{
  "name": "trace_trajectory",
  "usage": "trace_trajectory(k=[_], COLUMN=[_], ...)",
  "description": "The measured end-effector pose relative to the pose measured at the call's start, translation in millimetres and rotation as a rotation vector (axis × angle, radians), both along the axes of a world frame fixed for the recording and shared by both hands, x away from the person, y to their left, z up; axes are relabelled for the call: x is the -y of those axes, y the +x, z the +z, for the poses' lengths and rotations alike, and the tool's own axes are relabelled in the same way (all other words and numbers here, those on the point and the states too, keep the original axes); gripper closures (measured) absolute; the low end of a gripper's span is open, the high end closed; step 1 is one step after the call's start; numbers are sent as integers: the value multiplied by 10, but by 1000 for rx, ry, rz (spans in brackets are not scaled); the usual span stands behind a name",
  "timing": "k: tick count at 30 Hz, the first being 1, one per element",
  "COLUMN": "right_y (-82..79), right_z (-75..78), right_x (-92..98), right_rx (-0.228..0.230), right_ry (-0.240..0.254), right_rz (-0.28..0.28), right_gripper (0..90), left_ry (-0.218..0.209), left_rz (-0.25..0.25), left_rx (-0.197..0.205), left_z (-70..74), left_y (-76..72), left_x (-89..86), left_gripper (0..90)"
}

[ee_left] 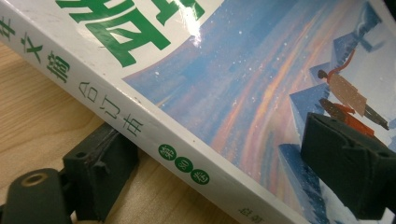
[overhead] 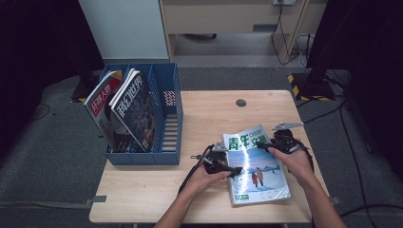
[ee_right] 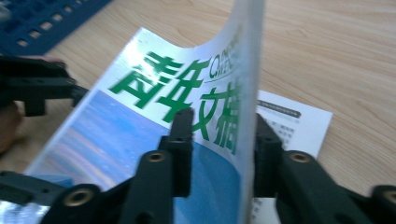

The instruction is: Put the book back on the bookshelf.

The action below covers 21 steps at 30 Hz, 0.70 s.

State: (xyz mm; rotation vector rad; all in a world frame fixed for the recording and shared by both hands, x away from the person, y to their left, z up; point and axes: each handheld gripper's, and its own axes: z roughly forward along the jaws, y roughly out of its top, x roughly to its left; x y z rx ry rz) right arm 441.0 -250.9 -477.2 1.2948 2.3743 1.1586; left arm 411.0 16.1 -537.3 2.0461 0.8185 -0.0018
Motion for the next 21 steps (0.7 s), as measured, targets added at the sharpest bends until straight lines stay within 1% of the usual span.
trace_trajectory(k=[1, 2, 3, 5, 6, 7, 8, 9, 10, 11, 13, 14, 15, 16, 19, 21], right_y=[5, 7, 12, 2, -2, -8, -15, -28, -45, -60, -96, -119, -142, -168, -232, -265], right_z=[-34, -63, -95, -143, -167, -195, -224, -248, -265, -274, -285, -292, -300, -310, -360, -395], right_x=[4, 10, 18, 55, 80, 99, 117, 144, 169, 203, 263, 286, 304, 313, 330, 325], right_rx=[4, -2, 6, 9, 15, 14, 6, 10, 23, 27, 11, 6, -13, -28, -58, -84], right_ry=[-20, -30, -43, -30, -35, -41, -54, -62, -66, -70, -54, -48, -39, -33, -30, -23], right_rz=[-6, -14, -24, -38, -45, -65, -79, -86, -101, -113, -126, -122, -115, -107, -84, -68], right_gripper=[566, 515, 437, 391, 341, 258, 200, 192, 159, 130, 123, 133, 156, 160, 166, 217], left_ry=[0, 2, 4, 7, 8, 9, 10, 11, 12, 12, 11, 12, 10, 6, 1, -7], left_rz=[2, 3, 4, 4, 4, 5, 8, 9, 9, 9, 8, 4, 6, 13, 23, 35], left_rx=[2, 2, 3, 7, 8, 8, 9, 11, 12, 12, 11, 11, 12, 9, 1, -7], left_z=[-1, 1, 1, 2, 2, 3, 3, 3, 3, 3, 3, 4, 3, 4, 8, 9], left_y=[-1, -1, -1, -2, -3, -4, -6, -8, -9, -9, -6, -3, 0, 1, 13, 25], left_x=[2, 1, 2, 3, 3, 4, 7, 10, 11, 11, 9, 4, 1, 0, -6, -7], left_gripper=[109, 112, 115, 121, 123, 125, 126, 127, 126, 127, 127, 127, 130, 137, 163, 182])
